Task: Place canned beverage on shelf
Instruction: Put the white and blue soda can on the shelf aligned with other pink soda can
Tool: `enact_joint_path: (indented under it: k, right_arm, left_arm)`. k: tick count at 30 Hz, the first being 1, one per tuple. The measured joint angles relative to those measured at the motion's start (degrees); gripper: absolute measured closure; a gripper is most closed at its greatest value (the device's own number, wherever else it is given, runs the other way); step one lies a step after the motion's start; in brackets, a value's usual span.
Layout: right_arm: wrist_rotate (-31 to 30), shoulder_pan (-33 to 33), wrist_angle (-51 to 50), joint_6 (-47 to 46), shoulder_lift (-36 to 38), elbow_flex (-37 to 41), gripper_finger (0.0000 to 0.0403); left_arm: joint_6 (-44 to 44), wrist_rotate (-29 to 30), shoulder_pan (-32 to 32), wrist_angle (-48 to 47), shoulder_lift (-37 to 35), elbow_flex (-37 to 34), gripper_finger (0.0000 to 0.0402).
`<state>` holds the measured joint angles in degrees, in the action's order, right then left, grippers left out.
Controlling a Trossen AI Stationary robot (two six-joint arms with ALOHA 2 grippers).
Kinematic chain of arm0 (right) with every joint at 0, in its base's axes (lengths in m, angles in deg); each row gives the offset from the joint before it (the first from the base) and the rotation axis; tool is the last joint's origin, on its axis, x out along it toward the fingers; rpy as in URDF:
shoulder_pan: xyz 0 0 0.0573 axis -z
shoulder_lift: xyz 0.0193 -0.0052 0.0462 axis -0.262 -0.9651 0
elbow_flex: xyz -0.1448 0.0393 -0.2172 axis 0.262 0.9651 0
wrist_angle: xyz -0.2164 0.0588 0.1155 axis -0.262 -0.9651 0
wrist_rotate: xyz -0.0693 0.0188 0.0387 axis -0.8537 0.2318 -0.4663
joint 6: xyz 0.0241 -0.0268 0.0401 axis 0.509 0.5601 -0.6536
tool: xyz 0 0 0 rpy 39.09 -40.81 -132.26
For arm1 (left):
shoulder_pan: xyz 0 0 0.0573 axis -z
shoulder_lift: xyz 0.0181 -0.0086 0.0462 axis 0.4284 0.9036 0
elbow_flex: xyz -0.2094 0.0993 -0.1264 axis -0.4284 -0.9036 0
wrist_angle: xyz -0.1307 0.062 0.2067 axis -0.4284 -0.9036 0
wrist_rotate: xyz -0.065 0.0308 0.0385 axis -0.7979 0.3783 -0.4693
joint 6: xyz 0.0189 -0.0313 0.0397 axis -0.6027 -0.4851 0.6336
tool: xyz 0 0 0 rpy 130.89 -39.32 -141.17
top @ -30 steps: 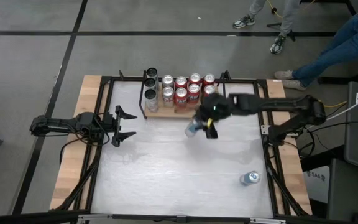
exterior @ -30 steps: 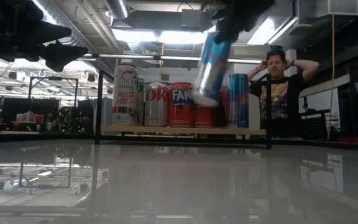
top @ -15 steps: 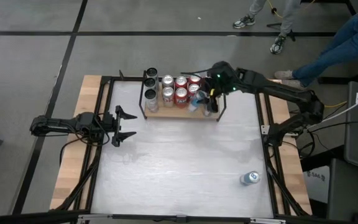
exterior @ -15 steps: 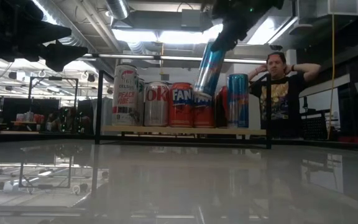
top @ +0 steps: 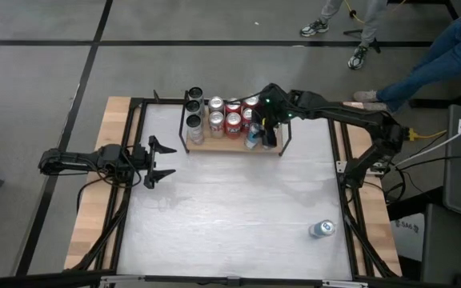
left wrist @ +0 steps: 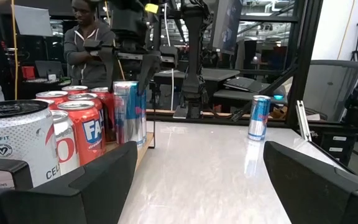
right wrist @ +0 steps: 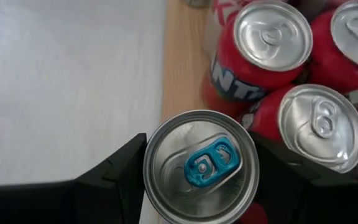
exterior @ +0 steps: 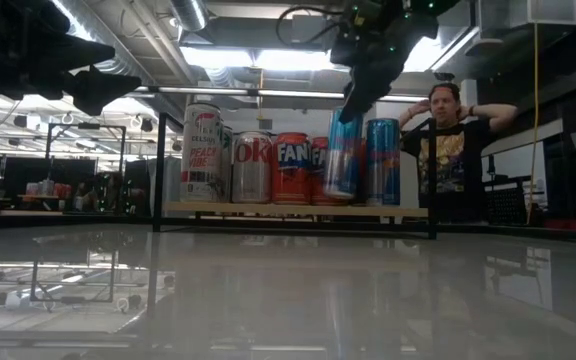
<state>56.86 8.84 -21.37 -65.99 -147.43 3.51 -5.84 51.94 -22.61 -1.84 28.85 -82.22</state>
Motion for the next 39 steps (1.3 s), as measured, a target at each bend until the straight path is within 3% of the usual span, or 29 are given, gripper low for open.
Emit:
enact_joint_path:
  k: [7,39]
  right_arm:
    - [-4.13,0.0,0.03,1.35,-0.41,0.02,0.0175]
    - [-3.33,-0.07,-0.23,1.51,-2.59,-0.05,0.0175]
  left_arm:
    - [0.0,0.0,-0.01,-0.22,0.0,0.0,0.0056]
    - [-0.07,0.01,0.01,-1.23,0.0,0.0,0.0056]
